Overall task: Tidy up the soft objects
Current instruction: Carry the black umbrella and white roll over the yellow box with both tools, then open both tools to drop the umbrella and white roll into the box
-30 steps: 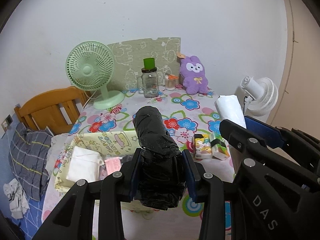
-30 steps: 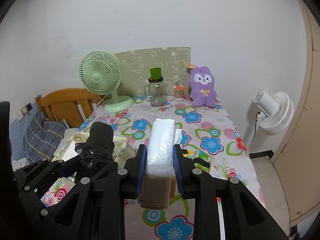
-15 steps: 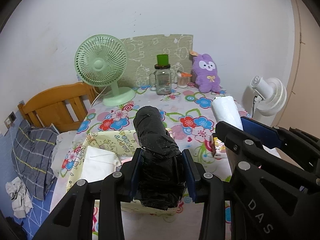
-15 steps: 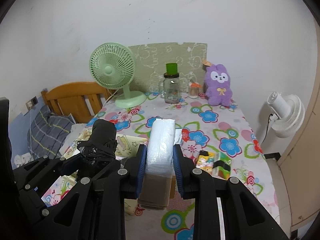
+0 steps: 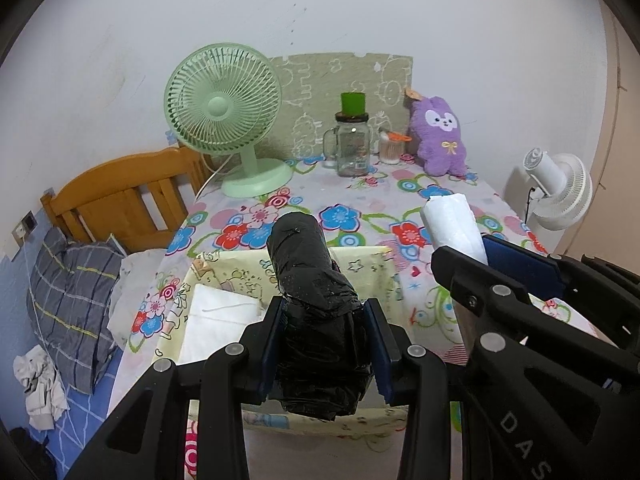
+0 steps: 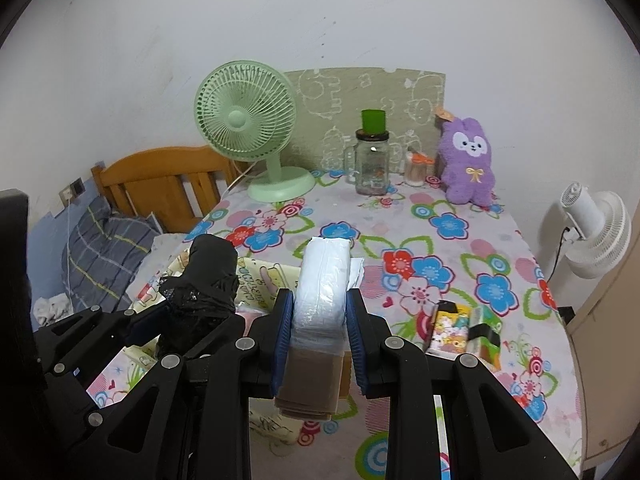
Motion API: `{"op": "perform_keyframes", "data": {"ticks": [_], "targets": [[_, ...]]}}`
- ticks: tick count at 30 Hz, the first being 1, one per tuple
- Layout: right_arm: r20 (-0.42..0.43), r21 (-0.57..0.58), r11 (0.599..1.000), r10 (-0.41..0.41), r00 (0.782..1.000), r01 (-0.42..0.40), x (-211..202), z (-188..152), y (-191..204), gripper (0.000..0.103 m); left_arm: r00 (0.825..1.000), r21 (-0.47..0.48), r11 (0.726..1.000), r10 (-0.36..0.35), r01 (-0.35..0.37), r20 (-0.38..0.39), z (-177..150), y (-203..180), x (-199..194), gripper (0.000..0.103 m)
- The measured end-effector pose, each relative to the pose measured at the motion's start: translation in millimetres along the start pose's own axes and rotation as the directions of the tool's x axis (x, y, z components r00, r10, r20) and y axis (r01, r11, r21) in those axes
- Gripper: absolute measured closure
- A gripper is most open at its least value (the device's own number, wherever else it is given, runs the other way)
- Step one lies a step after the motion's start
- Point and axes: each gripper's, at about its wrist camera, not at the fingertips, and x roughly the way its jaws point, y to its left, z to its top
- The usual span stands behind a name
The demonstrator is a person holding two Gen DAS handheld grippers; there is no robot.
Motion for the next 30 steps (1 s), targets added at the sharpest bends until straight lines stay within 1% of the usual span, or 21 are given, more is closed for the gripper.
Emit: {"op": "perform_keyframes", "data": {"ticks": [8,11,18,19,21,22,24,25,27,30], "targets": [[-0.029,-0.018,1.0,0.024,0.999,-0.024,22.8,1.5,12.4,0.073,0.999,-0.016,1.0,0.01,-0.011,-0.031,-4.0,15.8,16.7,0.063],[-0.037,-0.029,0.999,0.03,0.999,-0.031,30.6,1.2,17.3,0.073,0.999,-0.024,1.0,0.008,-0.01,-0.051,-5.3,22.9,25.8,0.061],[-0.069,-0.036,0.998,0.052,0.996,-0.055,50.1,0.7,27.6,0.073,0.997,-0.016,1.0,0.022,-0.023,-0.079,-8.1,35.0,39.7,0.06],[-0.073,-0.038,0.998,0.053,0.996,-0.056,52.3,0.5,28.3,0.073,0.996,-0.013,1.0,0.026,-0.027,-0.081,-8.2,36.2,41.7,0.058],[-0.084,-0.037,0.997,0.06,0.995,-0.063,58.2,0.3,29.9,0.073,0.995,-0.007,0.999,0.037,-0.038,-0.092,-9.9,39.2,45.1,0.049],[-0.088,-0.035,0.997,0.065,0.994,-0.069,60.9,0.4,30.9,0.073,0.995,-0.007,0.999,0.038,-0.039,-0.095,-10.3,40.3,46.4,0.047],[-0.094,-0.038,0.996,0.075,0.993,-0.079,65.6,0.5,33.5,0.073,0.994,-0.008,0.999,0.046,-0.047,-0.101,-12.2,43.2,48.5,0.035],[-0.096,-0.041,0.996,0.079,0.992,-0.084,68.0,0.4,35.3,0.073,0.993,-0.008,0.998,0.054,-0.055,-0.105,-13.6,44.9,49.6,0.033],[-0.103,-0.046,0.995,0.087,0.991,-0.092,72.4,0.4,37.9,0.073,0.992,-0.012,0.998,0.061,-0.062,-0.11,-16.5,48.3,51.4,0.024],[-0.114,-0.051,0.993,0.096,0.989,-0.102,78.8,0.4,41.2,0.073,0.99,-0.026,0.997,0.067,-0.07,-0.128,-20.6,52.6,55.4,0.022]]}}
